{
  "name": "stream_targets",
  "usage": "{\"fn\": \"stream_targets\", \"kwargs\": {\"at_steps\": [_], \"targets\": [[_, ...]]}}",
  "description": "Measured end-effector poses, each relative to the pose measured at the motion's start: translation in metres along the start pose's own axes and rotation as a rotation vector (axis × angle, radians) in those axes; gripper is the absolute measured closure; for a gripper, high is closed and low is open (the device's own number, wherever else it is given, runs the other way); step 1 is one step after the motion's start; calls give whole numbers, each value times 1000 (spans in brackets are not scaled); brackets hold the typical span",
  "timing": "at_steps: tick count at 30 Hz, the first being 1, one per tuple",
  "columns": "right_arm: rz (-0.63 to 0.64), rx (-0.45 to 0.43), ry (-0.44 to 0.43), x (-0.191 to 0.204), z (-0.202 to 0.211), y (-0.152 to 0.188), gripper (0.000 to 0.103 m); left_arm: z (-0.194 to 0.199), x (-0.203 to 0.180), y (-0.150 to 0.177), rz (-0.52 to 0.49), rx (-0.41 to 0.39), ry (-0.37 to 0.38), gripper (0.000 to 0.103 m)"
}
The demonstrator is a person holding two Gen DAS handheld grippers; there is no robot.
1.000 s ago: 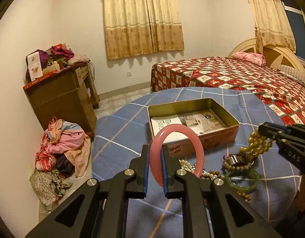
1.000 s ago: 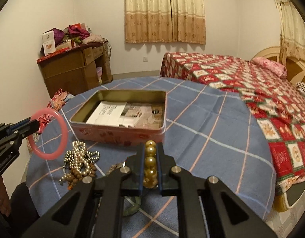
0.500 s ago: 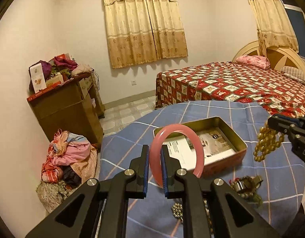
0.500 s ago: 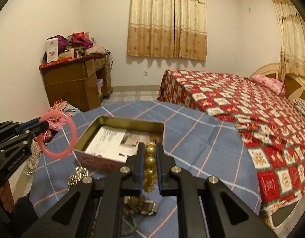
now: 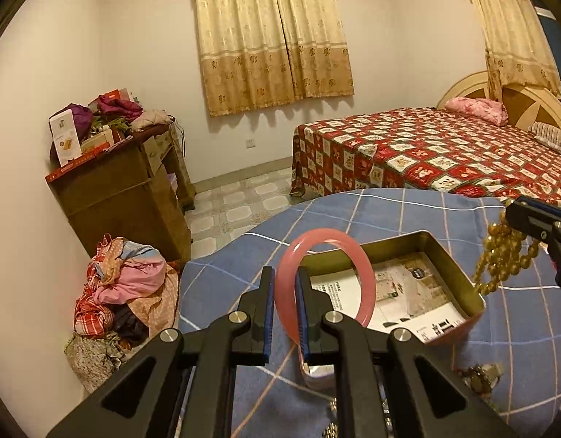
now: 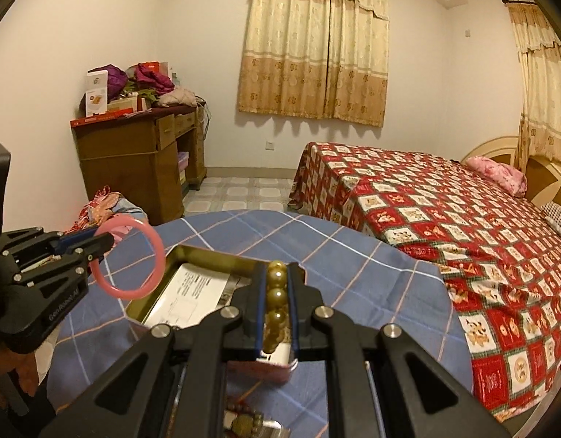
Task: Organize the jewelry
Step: 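Carry the bangle and gold beads over the tin box and lower them inside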
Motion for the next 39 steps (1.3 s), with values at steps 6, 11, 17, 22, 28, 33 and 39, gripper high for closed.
{"fn": "stream_targets", "kwargs": {"at_steps": [6, 11, 17, 22, 28, 33, 39], "targets": [[6, 7, 3, 1, -17, -3, 90, -18, -2, -7, -11, 12, -23, 93], [1, 12, -3, 2, -29, -5, 90, -30, -3, -9, -17, 25, -32, 93], [-6, 17, -10, 4, -39, -9, 90, -41, -4, -11, -26, 38, -41, 93], [-11, 29, -17, 6, -48, -6, 90, -51, -6, -10, -22, 56, -46, 93], [-8, 57, -30, 9, -59, 1, 90, -62, -11, -6, -33, 77, -44, 93], [-17, 85, -38, 9, -68, 9, 90, -71, -14, 0, -43, 94, -46, 93], [-20, 126, -39, 7, -79, 16, 90, -80, -18, 9, -63, 124, -39, 92]]}}
Point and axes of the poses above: each gripper's, at about its wrist camera, not at the fingertips, and z roughly against the way its jaws point, x to its left, y to its underside, the point moved 2 cm from there along -z, roughly the way its jaws point, and after that the axes turned 7 degrees about z, right-handed, at the moved point
